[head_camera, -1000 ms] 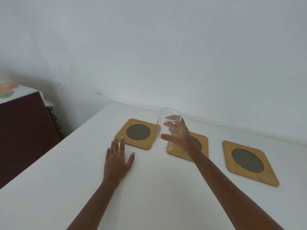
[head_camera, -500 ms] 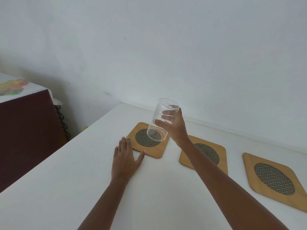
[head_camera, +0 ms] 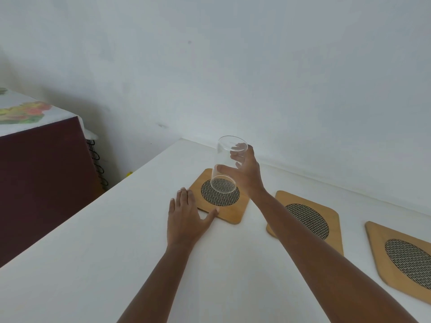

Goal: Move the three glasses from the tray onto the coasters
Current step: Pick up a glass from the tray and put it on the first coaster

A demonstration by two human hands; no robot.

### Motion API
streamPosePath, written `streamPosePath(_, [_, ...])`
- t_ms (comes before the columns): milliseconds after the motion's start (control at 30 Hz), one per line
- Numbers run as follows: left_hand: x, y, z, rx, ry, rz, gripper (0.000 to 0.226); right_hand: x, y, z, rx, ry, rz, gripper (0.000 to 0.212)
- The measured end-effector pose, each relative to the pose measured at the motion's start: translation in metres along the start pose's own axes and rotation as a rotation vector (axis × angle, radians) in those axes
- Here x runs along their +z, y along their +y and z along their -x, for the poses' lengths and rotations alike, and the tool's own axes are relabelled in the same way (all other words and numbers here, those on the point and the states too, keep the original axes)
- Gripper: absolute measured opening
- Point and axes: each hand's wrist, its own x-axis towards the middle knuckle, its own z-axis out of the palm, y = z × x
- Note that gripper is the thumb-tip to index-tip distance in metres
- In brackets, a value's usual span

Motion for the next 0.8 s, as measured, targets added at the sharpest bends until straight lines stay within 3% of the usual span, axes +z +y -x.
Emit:
streamPosePath(233, [-0.002, 0.000, 0.001, -0.002, -0.006, 0.006, 0.110, 0.011, 0.013, 0.002, 0.021, -0.012, 0.047, 0.071])
streamPosePath(467, [-0.003, 0.002, 0.001, -0.002, -0.017, 0.001, 0.085, 0.016, 0.018, 0.002, 0.026, -0.008, 0.047, 0.069])
streamPosePath(800, [-0.003, 0.002, 0.001, 0.006, -0.009, -0.002, 0.083, 0.019, 0.020, 0.001, 0.034, 0.004, 0.070, 0.072])
